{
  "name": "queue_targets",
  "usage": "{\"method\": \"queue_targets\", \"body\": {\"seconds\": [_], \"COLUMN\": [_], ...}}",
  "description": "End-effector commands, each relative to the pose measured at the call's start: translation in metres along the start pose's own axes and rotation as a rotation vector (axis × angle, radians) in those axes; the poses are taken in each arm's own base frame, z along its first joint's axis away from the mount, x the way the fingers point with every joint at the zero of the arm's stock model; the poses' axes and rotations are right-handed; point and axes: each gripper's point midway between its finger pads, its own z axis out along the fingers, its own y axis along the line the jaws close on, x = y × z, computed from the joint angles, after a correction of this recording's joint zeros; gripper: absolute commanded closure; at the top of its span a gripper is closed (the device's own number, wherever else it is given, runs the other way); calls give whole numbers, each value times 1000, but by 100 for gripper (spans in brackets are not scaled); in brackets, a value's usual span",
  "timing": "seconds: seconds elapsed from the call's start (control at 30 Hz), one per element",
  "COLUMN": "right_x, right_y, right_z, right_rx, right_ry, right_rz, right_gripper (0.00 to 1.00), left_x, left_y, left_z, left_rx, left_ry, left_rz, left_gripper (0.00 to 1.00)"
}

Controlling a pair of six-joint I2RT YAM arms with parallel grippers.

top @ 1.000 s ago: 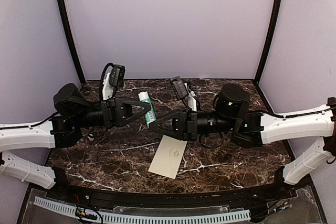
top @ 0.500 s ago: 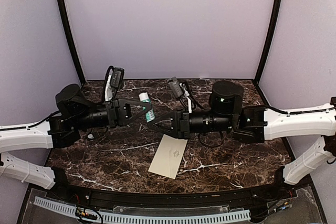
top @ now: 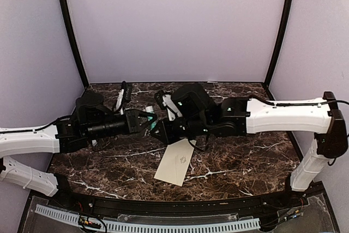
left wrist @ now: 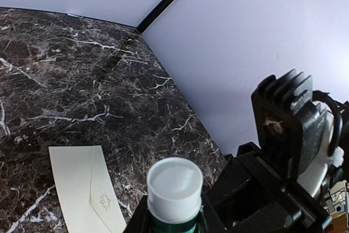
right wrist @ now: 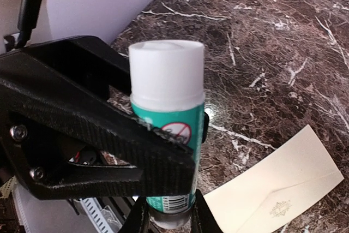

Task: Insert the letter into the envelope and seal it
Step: Screw the solid glue.

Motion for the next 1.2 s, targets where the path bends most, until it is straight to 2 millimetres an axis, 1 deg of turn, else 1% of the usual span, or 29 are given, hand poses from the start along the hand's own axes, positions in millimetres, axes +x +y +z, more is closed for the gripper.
{"method": "queue_targets", "body": {"seconds": [0.0, 0.13, 0.23, 0.37, 0.43, 0.47, 0.63, 0.67, 0.7, 0.73, 0.77, 0.8, 0.83, 0.87, 1.0, 1.03, 1.07, 1.1, 1.13, 1.17], "right_x": [-18, -13, -11, -15, -19, -24, -25, -25, -25, -25, -25, -25, -25, -24, -26, -27, -28, -30, -30, -33], "right_y": [-27, -28, -26, -19, -14, -9, 6, 11, 12, 15, 18, 22, 25, 27, 36, 35, 37, 39, 39, 42], "right_z": [16, 30, 33, 25, 18, 12, -5, -8, -12, -16, -20, -25, -28, -31, -50, -55, -60, -66, -70, -75], "right_rx": [223, 269, 265, 220, 189, 165, 54, 23, 2, -24, -51, -80, -110, -136, -261, -290, -326, -364, -395, -433], "right_ry": [-67, -50, -48, -70, -86, -105, -135, -141, -149, -158, -163, -171, -173, -174, -203, -210, -219, -229, -232, -243], "right_rz": [-12, -15, -6, -5, -11, -12, -8, -7, -5, -2, 0, -1, -1, -2, 11, 17, 22, 27, 37, 47], "right_gripper": [92, 92, 92, 92, 89, 88, 75, 72, 68, 64, 59, 56, 52, 48, 36, 34, 32, 31, 30, 29], "left_x": [19, 27, 29, 27, 24, 22, 9, 5, 3, -1, -3, -6, -10, -12, -21, -23, -24, -25, -25, -24], "left_y": [0, 6, 7, 6, 3, -1, -4, 0, 0, 7, 5, 12, 7, 10, -5, -11, -15, -23, -26, -34], "left_z": [6, 11, 12, 13, 12, 12, 6, 5, 4, 2, 0, -2, -5, -8, -17, -21, -23, -28, -31, -36], "left_rx": [7, 9, 9, 18, 40, 58, 103, 99, 107, 98, 121, 116, 151, 154, 199, 216, 229, 262, 277, 312], "left_ry": [58, 72, 78, 68, 53, 45, 17, 7, 6, -4, -7, -18, -30, -38, -53, -54, -58, -59, -58, -52], "left_rz": [-82, -126, -135, -146, -157, -160, -183, -181, -179, -185, -186, -198, -190, -185, -106, -90, -68, -47, -29, -9], "left_gripper": [100, 100, 100, 100, 100, 100, 100, 100, 100, 100, 100, 100, 100, 100, 100, 100, 100, 100, 100, 100]}}
